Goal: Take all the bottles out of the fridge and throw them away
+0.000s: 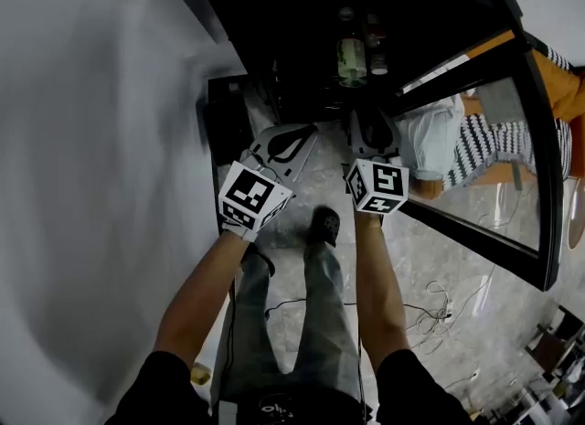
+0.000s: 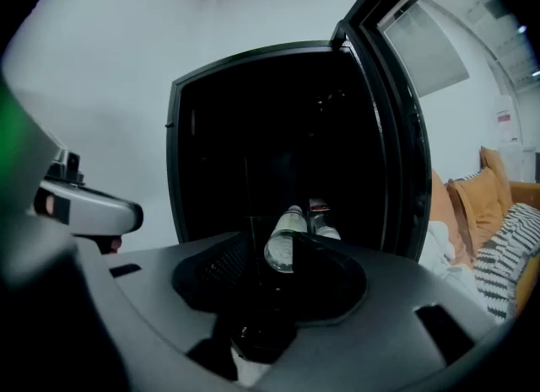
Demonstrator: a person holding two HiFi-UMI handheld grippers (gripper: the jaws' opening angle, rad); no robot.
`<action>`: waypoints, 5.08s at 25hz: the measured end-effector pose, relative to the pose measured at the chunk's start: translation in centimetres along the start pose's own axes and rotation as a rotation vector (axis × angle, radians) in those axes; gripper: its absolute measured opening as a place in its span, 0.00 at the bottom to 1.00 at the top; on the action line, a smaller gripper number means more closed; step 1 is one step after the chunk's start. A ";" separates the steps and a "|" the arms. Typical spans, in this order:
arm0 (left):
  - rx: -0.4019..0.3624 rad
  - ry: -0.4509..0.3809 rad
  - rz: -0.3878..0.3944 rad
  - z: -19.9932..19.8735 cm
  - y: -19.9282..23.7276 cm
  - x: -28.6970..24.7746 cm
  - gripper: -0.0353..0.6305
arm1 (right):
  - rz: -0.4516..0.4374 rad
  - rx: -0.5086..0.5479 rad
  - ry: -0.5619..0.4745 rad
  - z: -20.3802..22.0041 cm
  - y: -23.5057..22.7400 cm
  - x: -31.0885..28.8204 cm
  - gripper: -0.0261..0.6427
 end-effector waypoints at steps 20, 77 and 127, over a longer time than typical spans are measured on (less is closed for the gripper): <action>0.002 0.016 -0.065 0.1 5.5 -0.8 0.06 | 0.151 0.016 0.188 3.6 -3.4 -10.8 0.54; 0.006 -0.094 -0.122 -24.1 -3.4 14.4 0.06 | 0.032 0.015 0.074 -24.0 8.1 16.2 0.53; 0.254 0.043 -0.579 5.2 11.6 27.4 0.06 | -0.560 0.198 0.405 2.4 28.0 -0.6 0.53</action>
Point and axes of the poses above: the fingertips, and each gripper's own axes: x backward along the fingers, y to its left, z out of its underside, the point moved 2 cm from there along x, backward along the fingers, and after that the axes turned 6 degrees about -z, right-handed, at the moved point
